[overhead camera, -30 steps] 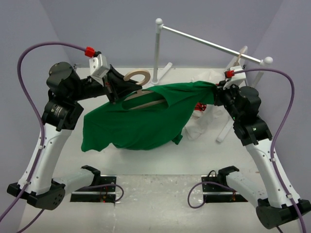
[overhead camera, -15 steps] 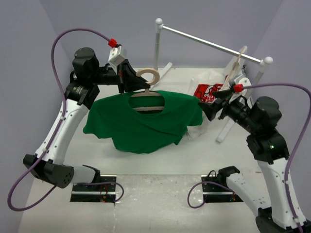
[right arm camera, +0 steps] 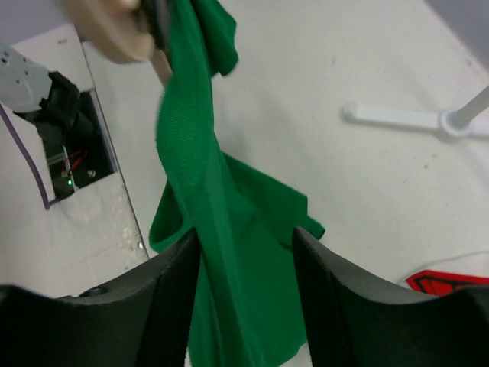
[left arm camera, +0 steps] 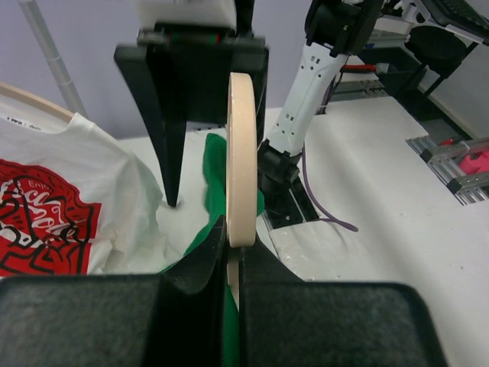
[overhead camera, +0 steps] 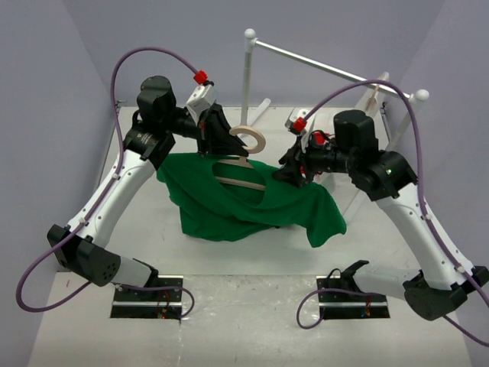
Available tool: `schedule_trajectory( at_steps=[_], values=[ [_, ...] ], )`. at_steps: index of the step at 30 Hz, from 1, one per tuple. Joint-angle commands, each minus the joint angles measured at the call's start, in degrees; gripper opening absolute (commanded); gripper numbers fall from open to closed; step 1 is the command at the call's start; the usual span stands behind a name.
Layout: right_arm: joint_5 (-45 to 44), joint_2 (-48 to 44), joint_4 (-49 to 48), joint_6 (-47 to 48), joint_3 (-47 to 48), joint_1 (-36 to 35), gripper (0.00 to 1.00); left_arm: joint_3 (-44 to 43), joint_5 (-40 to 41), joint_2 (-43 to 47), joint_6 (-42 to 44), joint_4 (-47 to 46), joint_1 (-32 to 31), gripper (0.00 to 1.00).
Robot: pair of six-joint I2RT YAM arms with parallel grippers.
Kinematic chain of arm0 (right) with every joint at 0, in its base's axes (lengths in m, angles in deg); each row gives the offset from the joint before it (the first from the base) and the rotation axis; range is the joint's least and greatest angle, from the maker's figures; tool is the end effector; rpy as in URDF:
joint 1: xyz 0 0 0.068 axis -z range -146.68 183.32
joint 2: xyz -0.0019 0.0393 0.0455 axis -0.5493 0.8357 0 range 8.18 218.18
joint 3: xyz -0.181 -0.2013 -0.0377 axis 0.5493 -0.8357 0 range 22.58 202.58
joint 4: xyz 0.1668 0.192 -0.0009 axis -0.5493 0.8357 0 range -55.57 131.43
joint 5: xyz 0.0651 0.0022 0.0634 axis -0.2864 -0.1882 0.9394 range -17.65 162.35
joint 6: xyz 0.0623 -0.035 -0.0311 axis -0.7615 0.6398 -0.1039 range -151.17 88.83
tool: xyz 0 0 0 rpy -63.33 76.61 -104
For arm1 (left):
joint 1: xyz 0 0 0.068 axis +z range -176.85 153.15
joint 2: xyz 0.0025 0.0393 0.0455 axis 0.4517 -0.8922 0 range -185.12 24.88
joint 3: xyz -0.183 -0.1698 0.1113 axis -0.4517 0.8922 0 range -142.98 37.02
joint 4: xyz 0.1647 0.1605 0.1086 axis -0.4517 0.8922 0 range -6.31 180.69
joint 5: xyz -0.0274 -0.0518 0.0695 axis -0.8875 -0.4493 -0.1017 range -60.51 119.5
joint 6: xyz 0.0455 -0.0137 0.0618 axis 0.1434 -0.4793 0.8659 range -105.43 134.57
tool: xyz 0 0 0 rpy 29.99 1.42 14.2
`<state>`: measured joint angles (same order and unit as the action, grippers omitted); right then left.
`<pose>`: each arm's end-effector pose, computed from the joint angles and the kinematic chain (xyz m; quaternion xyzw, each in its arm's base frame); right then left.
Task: Place the t-shirt on the hanger
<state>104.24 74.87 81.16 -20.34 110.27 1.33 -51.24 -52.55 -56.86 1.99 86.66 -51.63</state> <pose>0.1790 0.1532 0.4409 -0.4333 0.7046 0.3225 0.4602 0.2394 -0.1831 0.4670 0.5305 0.4629 -0.6019 0.3769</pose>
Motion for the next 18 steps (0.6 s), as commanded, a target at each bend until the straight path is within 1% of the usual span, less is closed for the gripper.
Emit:
schedule_trajectory(
  at_steps=[1,5,6,9,11,12,13,14,15,16,18],
  values=[
    [-0.7,0.3,5.0,2.2,4.1,-1.4,0.41,-1.5,-3.3,1.6,-4.2,-8.1,0.5,0.00],
    [1.3,0.3,4.3,2.1,3.7,-1.4,0.27,-2.6,-3.5,0.4,-6.9,-10.6,1.0,0.00],
    [1.9,0.3,4.1,2.1,3.6,-1.4,0.21,-3.1,-3.5,0.0,-7.8,-11.3,1.0,0.00],
    [4.2,0.3,3.1,2.0,3.1,-1.4,0.00,-4.4,-3.2,-0.8,-9.2,-12.0,1.1,0.00],
    [3.4,-0.2,-0.2,-0.7,2.2,-1.4,0.00,-5.6,-1.9,-1.6,-10.0,-12.0,1.3,0.01],
    [2.0,-0.6,-1.5,-2.1,1.6,-1.5,0.00,-5.8,0.0,-1.7,-10.9,-12.0,2.0,0.09],
    [0.5,-1.1,-3.1,-4.1,1.0,-1.5,0.00,-6.3,2.5,-1.8,-11.6,-11.7,2.8,0.29],
    [-1.3,-1.6,-5.1,-7.0,0.5,-1.5,0.00,-7.0,7.4,-1.6,-11.7,-10.3,4.0,0.62],
    [-3.7,-2.1,-6.2,-9.8,0.1,-1.4,0.00,-7.8,15.6,-1.0,-11.7,-7.5,5.6,0.86],
    [-7.6,-2.4,-6.4,-11.1,0.1,-1.5,0.00,-8.1,27.0,0.2,-10.6,-3.0,7.0,0.98],
    [-12.0,-2.6,-5.9,-15.3,0.4,-1.4,0.00,-8.5,36.6,2.1,-8.8,2.3,7.9,1.00]
  ],
)
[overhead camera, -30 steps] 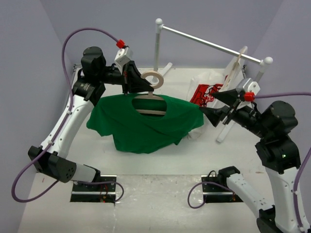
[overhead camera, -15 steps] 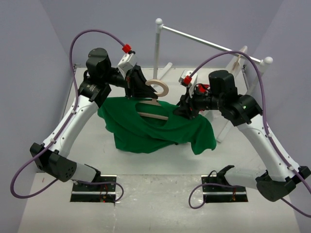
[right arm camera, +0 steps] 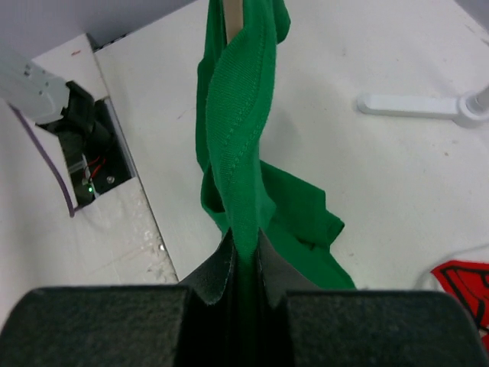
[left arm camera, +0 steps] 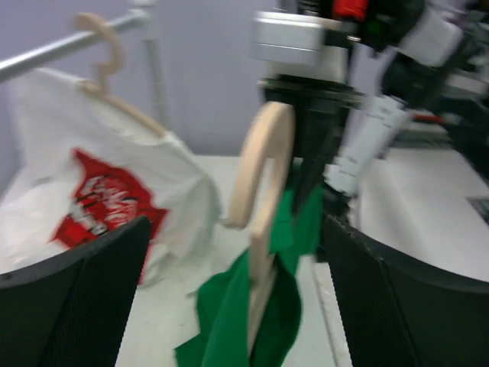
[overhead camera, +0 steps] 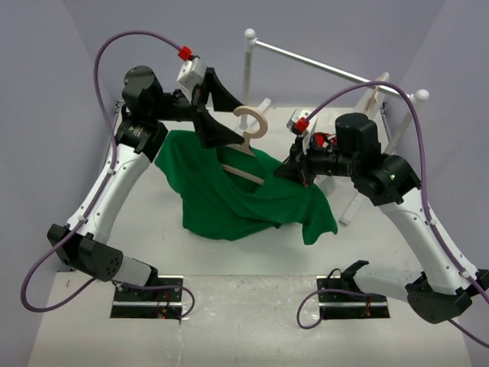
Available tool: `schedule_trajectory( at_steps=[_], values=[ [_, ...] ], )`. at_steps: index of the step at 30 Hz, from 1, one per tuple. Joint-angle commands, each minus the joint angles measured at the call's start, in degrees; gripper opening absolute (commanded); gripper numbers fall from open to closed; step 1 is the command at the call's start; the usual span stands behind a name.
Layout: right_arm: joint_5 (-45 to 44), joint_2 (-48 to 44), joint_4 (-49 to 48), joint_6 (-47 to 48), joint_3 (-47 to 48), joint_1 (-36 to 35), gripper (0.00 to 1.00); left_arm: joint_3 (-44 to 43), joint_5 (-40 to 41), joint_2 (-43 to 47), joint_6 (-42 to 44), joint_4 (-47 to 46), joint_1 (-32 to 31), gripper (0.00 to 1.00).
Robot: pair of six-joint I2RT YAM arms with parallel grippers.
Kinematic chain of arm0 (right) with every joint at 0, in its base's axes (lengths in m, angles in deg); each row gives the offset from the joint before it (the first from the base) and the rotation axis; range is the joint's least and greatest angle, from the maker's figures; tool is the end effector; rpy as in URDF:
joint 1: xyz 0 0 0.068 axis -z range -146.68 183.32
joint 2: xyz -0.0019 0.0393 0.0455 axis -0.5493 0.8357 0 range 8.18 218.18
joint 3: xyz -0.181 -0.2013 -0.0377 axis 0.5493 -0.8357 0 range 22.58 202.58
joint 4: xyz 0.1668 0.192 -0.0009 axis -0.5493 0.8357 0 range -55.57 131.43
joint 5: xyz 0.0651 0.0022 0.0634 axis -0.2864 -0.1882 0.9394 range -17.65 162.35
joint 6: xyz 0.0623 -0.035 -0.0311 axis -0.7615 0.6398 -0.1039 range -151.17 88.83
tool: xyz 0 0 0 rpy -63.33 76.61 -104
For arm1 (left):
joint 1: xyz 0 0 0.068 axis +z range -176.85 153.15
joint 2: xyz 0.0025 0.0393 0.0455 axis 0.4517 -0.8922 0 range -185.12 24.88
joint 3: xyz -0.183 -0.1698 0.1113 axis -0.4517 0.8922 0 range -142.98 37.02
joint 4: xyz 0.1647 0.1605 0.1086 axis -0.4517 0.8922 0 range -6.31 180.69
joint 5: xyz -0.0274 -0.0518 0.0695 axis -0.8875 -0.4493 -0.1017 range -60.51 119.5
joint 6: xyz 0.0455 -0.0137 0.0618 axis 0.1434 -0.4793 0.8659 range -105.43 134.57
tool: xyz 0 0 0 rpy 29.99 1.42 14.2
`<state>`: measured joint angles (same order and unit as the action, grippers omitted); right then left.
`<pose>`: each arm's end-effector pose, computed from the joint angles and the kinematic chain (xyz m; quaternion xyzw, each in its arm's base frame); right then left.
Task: Place the t-shirt on the hanger
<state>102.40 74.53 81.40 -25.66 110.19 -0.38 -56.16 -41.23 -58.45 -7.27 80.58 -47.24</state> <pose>0.1744 0.1564 0.4407 -0.4044 0.7240 0.3380 0.4451 0.2654 -0.1656 0.4975 0.4464 0.5135 -0.5661 0.4654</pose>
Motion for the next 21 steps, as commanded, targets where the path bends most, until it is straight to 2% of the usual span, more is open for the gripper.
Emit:
schedule_trajectory(
  at_steps=[1,2,6,9,11,13,17,21],
  values=[
    [-12.2,-2.5,-6.0,-11.8,0.5,0.2,0.00,-3.9,35.7,4.3,-0.1,10.2,4.1,1.00],
    [-17.6,-3.0,-5.9,-14.2,0.5,0.3,0.00,-4.5,51.2,5.7,-1.7,14.9,5.0,1.00],
    [-29.2,-4.4,-6.5,-21.0,0.3,0.2,0.00,-4.0,75.6,9.5,-4.8,22.8,6.9,1.00],
    [-42.0,-3.9,-1.9,-25.2,4.3,0.2,0.00,1.7,77.7,14.9,-3.7,21.8,7.0,1.00],
    [-49.2,-2.0,5.2,-27.9,7.4,0.2,0.00,6.1,77.6,18.0,-2.3,21.7,7.0,1.00],
    [-52.0,-1.2,9.2,-29.8,8.6,0.2,0.00,9.7,77.3,21.8,-1.1,22.0,7.0,1.00],
    [-56.5,-1.3,8.8,-32.1,5.2,0.3,0.00,16.9,76.4,27.1,0.0,22.1,7.0,1.00],
    [-65.1,-0.9,1.8,-33.7,1.3,0.3,0.00,22.8,72.0,31.1,1.4,22.0,7.0,1.00]
  ],
)
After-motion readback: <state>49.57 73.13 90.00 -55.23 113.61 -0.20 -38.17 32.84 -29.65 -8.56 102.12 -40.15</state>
